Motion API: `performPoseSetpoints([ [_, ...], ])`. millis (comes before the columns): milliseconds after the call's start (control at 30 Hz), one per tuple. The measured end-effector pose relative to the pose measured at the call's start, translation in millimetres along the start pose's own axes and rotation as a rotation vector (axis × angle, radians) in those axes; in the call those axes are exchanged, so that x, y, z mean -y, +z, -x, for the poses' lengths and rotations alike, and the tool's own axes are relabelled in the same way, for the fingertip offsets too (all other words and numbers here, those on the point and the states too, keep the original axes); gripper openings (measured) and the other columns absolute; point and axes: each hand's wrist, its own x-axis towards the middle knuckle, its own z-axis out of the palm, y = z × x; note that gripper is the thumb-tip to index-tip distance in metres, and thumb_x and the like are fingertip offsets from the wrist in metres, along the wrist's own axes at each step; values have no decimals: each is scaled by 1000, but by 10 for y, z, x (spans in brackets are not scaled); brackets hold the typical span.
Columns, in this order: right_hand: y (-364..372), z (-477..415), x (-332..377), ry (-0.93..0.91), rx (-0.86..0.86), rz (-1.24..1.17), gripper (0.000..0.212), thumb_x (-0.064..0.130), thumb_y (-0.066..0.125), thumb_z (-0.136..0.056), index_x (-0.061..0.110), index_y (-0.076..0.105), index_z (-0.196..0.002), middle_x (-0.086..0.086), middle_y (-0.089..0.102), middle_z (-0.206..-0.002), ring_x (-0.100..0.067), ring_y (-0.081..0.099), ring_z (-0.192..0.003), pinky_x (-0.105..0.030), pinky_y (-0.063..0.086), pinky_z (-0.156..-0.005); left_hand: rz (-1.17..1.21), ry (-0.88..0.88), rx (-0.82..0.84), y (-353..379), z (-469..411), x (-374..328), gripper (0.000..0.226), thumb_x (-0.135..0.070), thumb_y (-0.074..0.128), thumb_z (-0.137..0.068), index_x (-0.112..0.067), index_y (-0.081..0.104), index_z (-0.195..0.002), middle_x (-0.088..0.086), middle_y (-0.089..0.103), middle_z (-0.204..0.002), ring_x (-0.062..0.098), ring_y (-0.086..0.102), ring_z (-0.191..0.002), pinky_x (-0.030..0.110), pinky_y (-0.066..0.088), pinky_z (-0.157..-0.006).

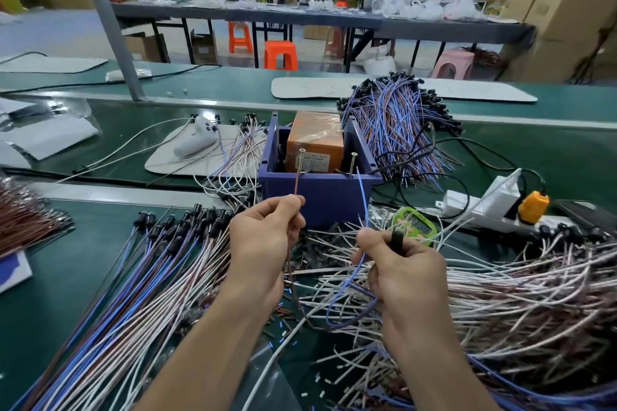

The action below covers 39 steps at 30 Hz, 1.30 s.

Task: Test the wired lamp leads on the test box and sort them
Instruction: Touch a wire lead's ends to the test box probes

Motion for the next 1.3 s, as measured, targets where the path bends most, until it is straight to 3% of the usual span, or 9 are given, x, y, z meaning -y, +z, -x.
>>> performPoseSetpoints([
  [233,20,23,52,18,62,-61,31,8,74,-90,17,75,-61,-12,66,-62,-11,25,-38,-20,24,-37,0,-3,11,6,-26,-23,20,-8,70,-94,-12,79,-76,1,62,-57,5,51,-47,15,42,-46],
  [567,-34,72,56,-4,27,-64,33,9,74,-90,13,72,-58,-15,58,-61,-15,24,-44,-23,24,-40,5,-32,15,-83,53,-58,25,-10,69,-94,-14,79,-71,2,62,-60,8,52,-53,19,45,-53],
  [667,-40,115,118,4,112,-5,34,8,74,-89,15,70,-57,-13,58,-60,-12,30,-42,-21,29,-40,-90,-24,101,-71,118,-47,26,-15,70,-93,-19,81,-70,2,62,-60,11,49,-53,23,42,-56],
  [767,-47,161,244,80,244,42,32,6,73,-89,16,72,-59,-8,60,-57,-9,34,-40,-19,28,-38,-165,-60,281,-23,219,-66,7,-28,79,-82,-22,83,-79,3,68,-64,11,55,-56,21,49,-58],
  [867,-84,217,350,194,328,89,33,6,72,-91,17,72,-59,-8,58,-57,-10,34,-40,-18,25,-37,-108,-101,430,20,311,-93,37,-41,83,-56,-19,85,-86,4,69,-66,11,63,-60,21,57,-63],
  [1000,-287,382,528,237,391,169,16,9,71,-92,8,71,-76,-11,63,-65,-11,35,-46,-17,25,-38,-119,-85,433,84,415,-143,31,-40,82,-53,-17,83,-74,5,68,-62,10,60,-53,20,54,-56],
  [1100,-698,523,696,211,289,135,15,8,62,-99,-1,73,-98,-11,67,-72,-10,38,-45,-16,31,-40,-205,-56,412,152,523,-164,12,-24,79,-79,-17,81,-70,8,69,-62,15,59,-51,28,52,-59],
  [1167,-1052,604,839,199,168,76,19,6,55,-102,0,72,-108,-15,71,-79,-12,46,-47,-19,36,-44,-317,1,409,203,602,-168,24,-13,73,-89,-19,81,-67,11,72,-63,17,59,-50,33,50,-61],
  [1300,-1766,700,1075,149,-57,108,23,14,52,-106,0,70,-110,-21,74,-84,-19,65,-58,-23,54,-49,-680,136,561,305,781,-147,25,-15,74,-90,-22,80,-68,6,74,-63,12,56,-46,22,45,-50],
])
